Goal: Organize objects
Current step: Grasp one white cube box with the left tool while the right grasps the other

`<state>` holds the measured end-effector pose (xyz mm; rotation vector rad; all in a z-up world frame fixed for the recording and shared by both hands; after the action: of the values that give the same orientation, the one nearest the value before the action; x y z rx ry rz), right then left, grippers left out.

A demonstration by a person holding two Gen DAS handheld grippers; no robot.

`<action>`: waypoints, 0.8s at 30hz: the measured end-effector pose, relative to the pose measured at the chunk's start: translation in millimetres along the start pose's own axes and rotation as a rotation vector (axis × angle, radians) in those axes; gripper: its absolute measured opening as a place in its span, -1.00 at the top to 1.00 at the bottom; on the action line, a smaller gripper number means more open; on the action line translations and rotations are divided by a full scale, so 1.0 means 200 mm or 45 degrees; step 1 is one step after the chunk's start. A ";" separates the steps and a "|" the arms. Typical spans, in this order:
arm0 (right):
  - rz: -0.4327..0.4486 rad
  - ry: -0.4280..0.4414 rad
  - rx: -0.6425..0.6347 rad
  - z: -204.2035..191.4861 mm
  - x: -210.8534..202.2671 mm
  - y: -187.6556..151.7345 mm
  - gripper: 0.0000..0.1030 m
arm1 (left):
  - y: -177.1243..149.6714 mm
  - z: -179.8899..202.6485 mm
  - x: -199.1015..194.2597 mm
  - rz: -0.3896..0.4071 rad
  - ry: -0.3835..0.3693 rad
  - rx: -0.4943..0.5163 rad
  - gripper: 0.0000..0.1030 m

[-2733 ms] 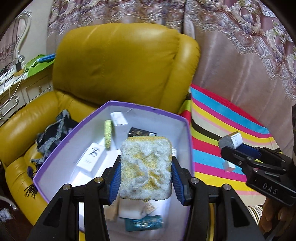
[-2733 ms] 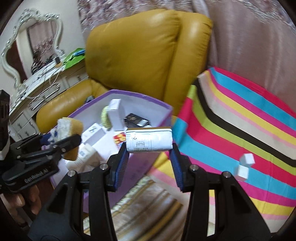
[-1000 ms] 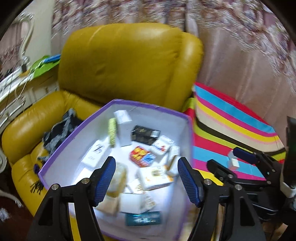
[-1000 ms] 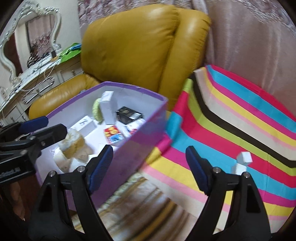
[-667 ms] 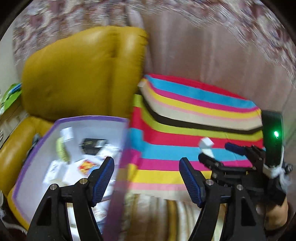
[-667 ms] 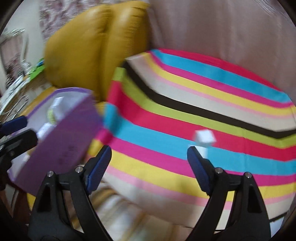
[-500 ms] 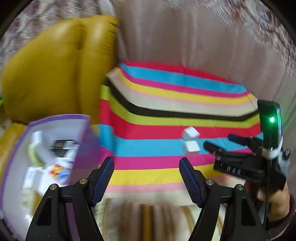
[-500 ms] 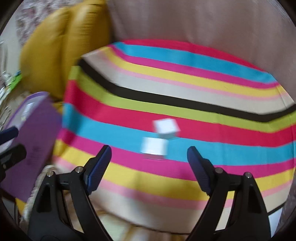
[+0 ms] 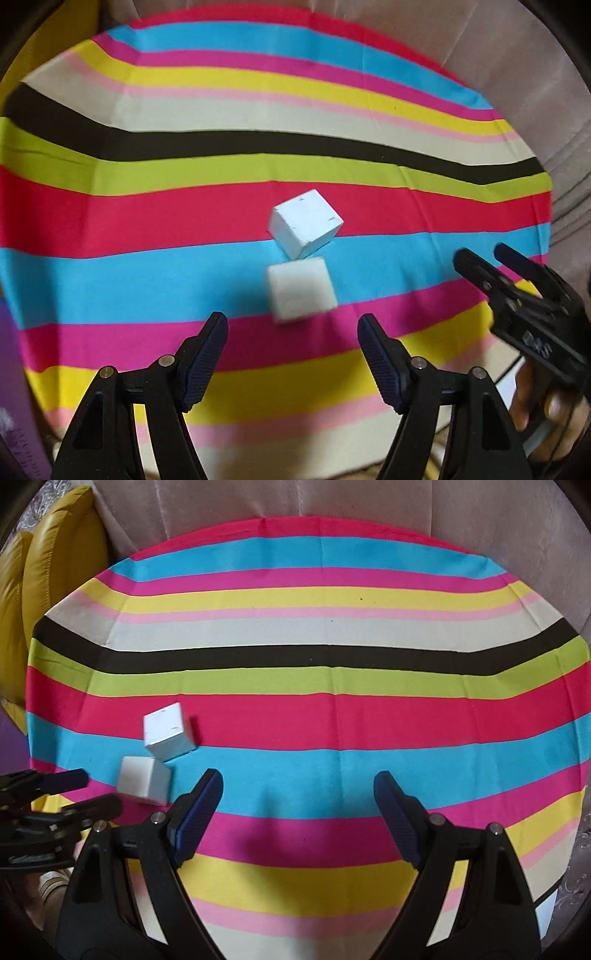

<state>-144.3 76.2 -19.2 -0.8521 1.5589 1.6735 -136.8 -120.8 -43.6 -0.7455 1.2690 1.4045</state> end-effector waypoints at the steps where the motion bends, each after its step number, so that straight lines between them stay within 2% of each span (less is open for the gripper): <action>1: -0.003 0.011 0.007 0.01 0.01 0.00 -0.67 | 0.01 0.01 0.04 -0.013 0.018 -0.011 -0.43; 2: -0.003 0.018 0.010 0.01 0.01 0.00 -0.67 | 0.02 0.01 0.10 -0.034 0.051 -0.035 -0.43; 6: 0.007 0.053 -0.012 -0.01 0.04 0.01 -0.70 | 0.03 0.02 0.21 -0.067 0.085 -0.036 -0.39; 7: 0.010 0.059 -0.020 -0.02 0.05 0.01 -0.74 | 0.03 0.02 0.23 -0.068 0.089 -0.034 -0.31; 9: 0.014 0.074 -0.052 -0.06 0.07 0.03 -0.75 | 0.02 0.01 0.24 -0.053 0.106 -0.009 0.10; 11: 0.013 0.086 -0.077 -0.10 0.08 0.05 -0.75 | 0.02 -0.01 0.23 -0.065 0.077 -0.021 0.10; 16: 0.030 0.122 -0.152 -0.23 0.13 0.11 -0.75 | 0.01 -0.12 0.13 -0.008 0.107 -0.057 0.10; 24: -0.004 0.189 -0.312 -0.51 0.26 0.21 -0.75 | 0.03 -0.34 -0.18 0.199 0.164 -0.161 0.10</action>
<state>-206.0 -24.6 -45.9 -1.1263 1.4660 1.8610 -145.3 -194.6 -24.9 -0.8490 1.3711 1.5962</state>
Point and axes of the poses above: each gripper's, at about its wrist camera, not at the fingertips, and x roughly the way its jaws point, z to its right, y to its top, the point moved 2 cm from there along x, roughly the way its jaws point, and after that the axes turned 11 degrees about -x, right-handed, at the moved point
